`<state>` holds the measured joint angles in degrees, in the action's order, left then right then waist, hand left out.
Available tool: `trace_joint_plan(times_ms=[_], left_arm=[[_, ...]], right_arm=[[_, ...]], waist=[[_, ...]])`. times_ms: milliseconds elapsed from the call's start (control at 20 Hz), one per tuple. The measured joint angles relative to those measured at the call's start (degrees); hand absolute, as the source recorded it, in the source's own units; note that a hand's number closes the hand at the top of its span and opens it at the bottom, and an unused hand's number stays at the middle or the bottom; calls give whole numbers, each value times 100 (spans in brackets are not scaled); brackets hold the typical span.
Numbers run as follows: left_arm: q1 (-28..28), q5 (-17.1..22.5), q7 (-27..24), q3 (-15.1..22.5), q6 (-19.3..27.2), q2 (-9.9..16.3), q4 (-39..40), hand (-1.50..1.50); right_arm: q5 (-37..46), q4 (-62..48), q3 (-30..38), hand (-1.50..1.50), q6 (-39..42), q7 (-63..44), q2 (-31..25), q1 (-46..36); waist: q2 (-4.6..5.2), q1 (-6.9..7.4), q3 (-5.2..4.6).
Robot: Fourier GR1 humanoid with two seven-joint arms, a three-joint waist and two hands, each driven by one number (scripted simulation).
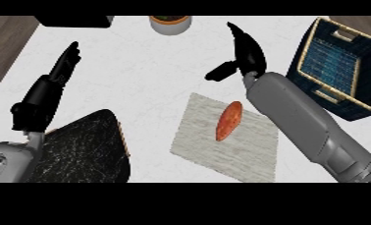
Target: Pick the sweet potato from the placemat and place it in the basket
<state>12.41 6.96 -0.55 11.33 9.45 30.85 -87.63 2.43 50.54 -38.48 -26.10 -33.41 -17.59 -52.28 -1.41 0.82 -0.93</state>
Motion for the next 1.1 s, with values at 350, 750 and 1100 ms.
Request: trace_joint_plan(times_ms=[350,750,1100], left_arm=[[-75,26,-124,-132,-25,17,87,0],[-62,-37,-137,-248,-70,-62,65,0],[-53,-121,-206,-336,-170,-198,109,0]], right_arm=[[-738,434,-144,-150,2651,-1938,-337,-1053],[-1458,1166,88,-150,3609,-2859,-654,-1138],[-1468,1514,54,-150,3759,-2865,-785,-655]], waist=[[24,-114,53],[85,-146,83],[116,-110,89]])
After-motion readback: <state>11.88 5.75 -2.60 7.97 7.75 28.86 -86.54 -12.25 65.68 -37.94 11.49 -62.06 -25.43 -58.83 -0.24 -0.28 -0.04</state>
